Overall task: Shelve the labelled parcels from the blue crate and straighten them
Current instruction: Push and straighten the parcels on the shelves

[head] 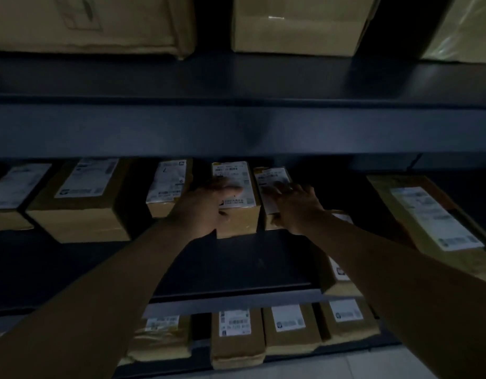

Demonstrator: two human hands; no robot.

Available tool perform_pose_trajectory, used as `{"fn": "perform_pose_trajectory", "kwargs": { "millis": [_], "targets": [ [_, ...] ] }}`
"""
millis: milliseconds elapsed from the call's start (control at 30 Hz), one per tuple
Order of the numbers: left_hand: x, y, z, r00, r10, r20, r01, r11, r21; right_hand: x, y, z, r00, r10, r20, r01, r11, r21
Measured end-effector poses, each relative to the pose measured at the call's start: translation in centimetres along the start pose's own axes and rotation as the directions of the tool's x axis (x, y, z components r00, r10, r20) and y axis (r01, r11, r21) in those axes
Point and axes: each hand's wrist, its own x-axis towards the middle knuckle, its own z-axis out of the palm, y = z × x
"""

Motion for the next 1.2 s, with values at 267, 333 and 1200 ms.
{"fn": "perform_pose_trajectory", "kwargs": {
  "millis": [267, 333, 1200],
  "targets": [
    [2.6, -1.5, 0.2, 0.995, -0.101, -0.026, 0.103, 0.991, 0.082, 3.3, 1.4, 0.3, 0.999, 0.003, -0.05, -0.003, 1.0, -0.002],
    [2.6, -1.3, 0.2, 0.993, -0.116, -0.001, 0.115, 0.988, 0.107, 3.0, 1.5, 0.6, 0.997, 0.018, -0.077, -0.018, 1.0, 0.002],
    [-2.5, 19.8, 4.2, 0.91, 0.12, 0.398, -0.169, 0.982, 0.09, -20.5, 17.8, 2.4, 0.985, 0.077, 0.152, -0.106, 0.975, 0.194]
  ]
}}
